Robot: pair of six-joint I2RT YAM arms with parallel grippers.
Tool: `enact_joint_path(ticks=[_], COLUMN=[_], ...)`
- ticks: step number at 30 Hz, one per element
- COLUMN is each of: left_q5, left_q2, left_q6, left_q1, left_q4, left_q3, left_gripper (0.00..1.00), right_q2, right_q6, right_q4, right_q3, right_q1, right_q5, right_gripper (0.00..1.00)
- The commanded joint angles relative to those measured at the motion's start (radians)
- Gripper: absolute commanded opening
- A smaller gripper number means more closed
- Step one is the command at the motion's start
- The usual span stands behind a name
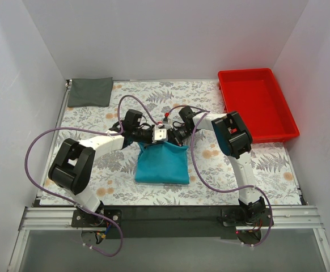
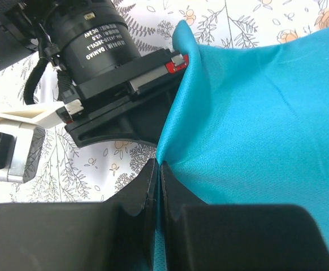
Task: Fold and stack the t-shirts
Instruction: Fold the tshirt
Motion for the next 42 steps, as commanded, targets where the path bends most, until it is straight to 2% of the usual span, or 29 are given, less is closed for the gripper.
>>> enact_joint_path(ticks=[1,4,5,8,11,17,20,24,26,29,32,37,42], left_q5=[-0.003,-0.009,-0.018,-0.043,-0.054,-0.002,0.063,0.075,0.074,0.089,0.1,0.065,0.057], left_q2=[-0.041,-0.037,-0.037,-0.053,-0.095,-0.172,-0.207,-0.21,-0.184,-0.085,-0.012,0.057,0.12], left_q6=[0.049,0.057,0.054,0.031,-0.001,-0.236,-0.362,-0.494,-0.555,-0.627,-0.679,-0.692,-0.669], left_q1=[0.007,0.005,0.007,0.007,0.008,0.042,0.094,0.18,0.229,0.271,0.303,0.317,0.317], left_q4=[0.058,0.06,0.06,0.061,0.026,-0.174,-0.244,-0.277,-0.305,-0.394,-0.437,-0.422,-0.429], left_q3=[-0.028,-0.036,-0.036,-0.031,0.003,0.078,0.076,0.053,0.079,0.158,0.184,0.179,0.214], left_gripper=[0.0,0.02,0.12,0.29,0.3,0.32,0.33,0.36,0.41,0.45,0.52,0.55,0.55], right_q2=[-0.003,-0.006,-0.008,-0.023,-0.049,-0.083,-0.091,-0.101,-0.121,-0.155,-0.219,-0.27,-0.241], right_q6=[-0.042,-0.045,-0.046,-0.049,-0.058,-0.114,-0.138,-0.221,-0.268,-0.293,-0.305,-0.347,-0.365], right_q4=[-0.029,-0.037,-0.046,-0.073,-0.099,-0.188,-0.236,-0.31,-0.365,-0.415,-0.416,-0.409,-0.408], right_q3=[-0.034,-0.019,-0.012,0.023,0.067,0.202,0.27,0.333,0.339,0.296,0.198,0.08,0.072], right_q1=[0.006,0.005,0.005,-0.003,-0.009,-0.012,-0.02,-0.038,-0.052,-0.075,-0.089,-0.092,-0.091], right_q5=[0.079,0.086,0.09,0.111,0.157,0.257,0.315,0.401,0.424,0.432,0.423,0.404,0.407], right_gripper=[0.01,0.01,0.02,0.05,0.08,0.18,0.19,0.2,0.29,0.51,0.59,0.6,0.6])
